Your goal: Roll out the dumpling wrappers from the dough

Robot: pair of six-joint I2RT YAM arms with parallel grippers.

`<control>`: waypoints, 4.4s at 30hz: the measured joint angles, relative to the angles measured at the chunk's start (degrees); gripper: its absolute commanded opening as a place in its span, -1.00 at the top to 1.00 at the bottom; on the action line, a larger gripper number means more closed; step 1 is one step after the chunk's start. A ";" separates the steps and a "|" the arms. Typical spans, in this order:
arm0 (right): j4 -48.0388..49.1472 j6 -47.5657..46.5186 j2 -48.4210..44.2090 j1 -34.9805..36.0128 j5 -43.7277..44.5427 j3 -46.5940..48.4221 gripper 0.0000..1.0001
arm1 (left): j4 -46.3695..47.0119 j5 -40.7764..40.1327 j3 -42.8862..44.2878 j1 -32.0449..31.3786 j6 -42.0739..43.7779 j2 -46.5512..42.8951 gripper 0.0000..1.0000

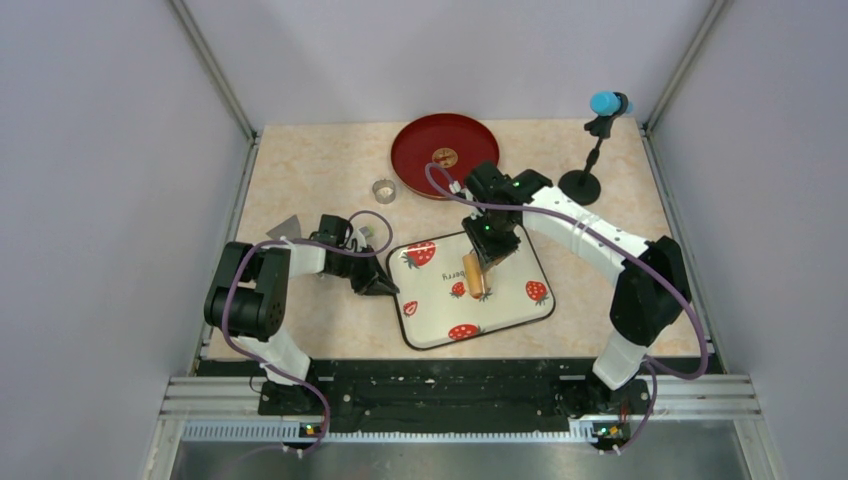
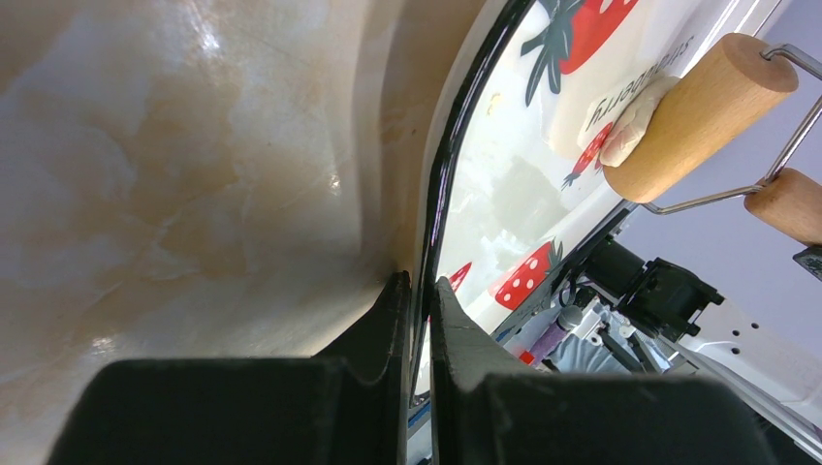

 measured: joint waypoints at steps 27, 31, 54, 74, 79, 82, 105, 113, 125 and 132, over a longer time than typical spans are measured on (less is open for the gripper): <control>-1.88 -2.73 -0.46 -0.68 0.17 4.33 1.00 | 0.57 0.48 -0.17 -0.22 -0.13 0.22 1.00; -3.41 -3.30 -0.46 -0.70 0.92 6.60 1.00 | 0.76 0.63 -0.20 -0.24 -0.26 0.26 1.00; -6.93 -4.50 1.62 -0.70 4.79 11.61 1.00 | 0.85 0.81 -0.20 -0.24 -0.24 0.37 1.00; -6.86 -3.30 4.55 -0.66 1.40 9.90 1.00 | 0.87 0.81 -0.24 -0.24 -0.24 0.37 1.00; -6.91 -2.49 4.55 -0.63 1.95 9.90 1.00 | 0.94 0.70 -0.28 -0.24 -0.26 0.31 1.00; -6.95 -2.03 4.55 -0.63 2.16 9.90 1.00 | 0.90 0.20 -0.42 -0.28 -0.33 -0.04 1.00; -4.85 -2.54 3.10 -2.27 -3.28 6.60 1.00 | 0.90 -0.33 -0.46 -0.46 -0.50 -0.31 1.00; -3.80 -2.54 2.27 -2.58 -3.98 5.22 1.00 | 0.90 -0.33 -0.46 -0.46 -0.50 -0.28 1.00; -3.21 -2.56 2.05 -2.82 -5.01 4.59 1.00 | 0.90 -0.28 -0.46 -0.46 -0.50 -0.28 1.00; -3.17 -2.62 2.56 -3.06 -5.79 4.63 1.00 | 0.90 -0.26 -0.46 -0.46 -0.50 -0.26 1.00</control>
